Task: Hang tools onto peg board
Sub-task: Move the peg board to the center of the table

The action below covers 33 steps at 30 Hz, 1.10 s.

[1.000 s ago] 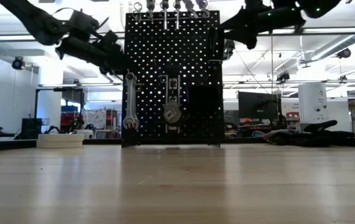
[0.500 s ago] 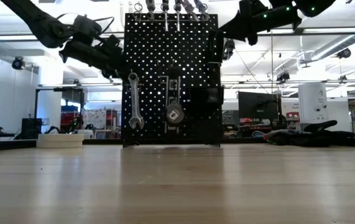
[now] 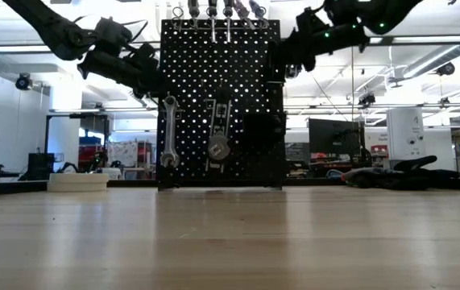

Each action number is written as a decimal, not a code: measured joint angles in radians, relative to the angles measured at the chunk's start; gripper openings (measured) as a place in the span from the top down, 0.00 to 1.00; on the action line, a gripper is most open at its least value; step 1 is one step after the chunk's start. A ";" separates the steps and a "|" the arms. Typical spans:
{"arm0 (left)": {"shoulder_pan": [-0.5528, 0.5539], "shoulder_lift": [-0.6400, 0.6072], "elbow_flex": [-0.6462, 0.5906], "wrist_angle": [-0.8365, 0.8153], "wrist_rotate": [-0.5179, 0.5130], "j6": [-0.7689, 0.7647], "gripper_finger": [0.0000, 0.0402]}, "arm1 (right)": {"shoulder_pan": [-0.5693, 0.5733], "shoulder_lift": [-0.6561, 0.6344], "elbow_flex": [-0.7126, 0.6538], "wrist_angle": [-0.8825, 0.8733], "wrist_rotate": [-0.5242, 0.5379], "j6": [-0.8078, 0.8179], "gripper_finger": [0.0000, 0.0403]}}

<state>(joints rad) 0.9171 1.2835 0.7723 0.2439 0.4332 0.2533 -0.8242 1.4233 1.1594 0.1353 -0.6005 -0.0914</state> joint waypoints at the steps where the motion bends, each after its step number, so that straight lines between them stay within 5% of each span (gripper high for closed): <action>1: 0.002 0.000 0.000 -0.001 0.007 -0.002 0.60 | -0.003 0.012 0.019 -0.024 -0.015 -0.001 0.53; 11: 0.009 -0.001 0.005 -0.041 0.081 -0.038 0.67 | -0.004 0.053 0.081 -0.183 -0.090 -0.056 0.83; 25: -0.030 -0.007 0.006 -0.095 0.138 -0.154 0.67 | 0.021 -0.021 0.074 -0.349 -0.091 -0.001 0.83; 33: -0.138 -0.079 -0.008 -0.191 0.058 -0.177 0.67 | 0.078 -0.126 0.003 -0.393 -0.067 0.016 0.82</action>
<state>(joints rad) 0.7796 1.2043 0.7644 0.0529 0.4911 0.0764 -0.7466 1.2970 1.1629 -0.2577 -0.6674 -0.0751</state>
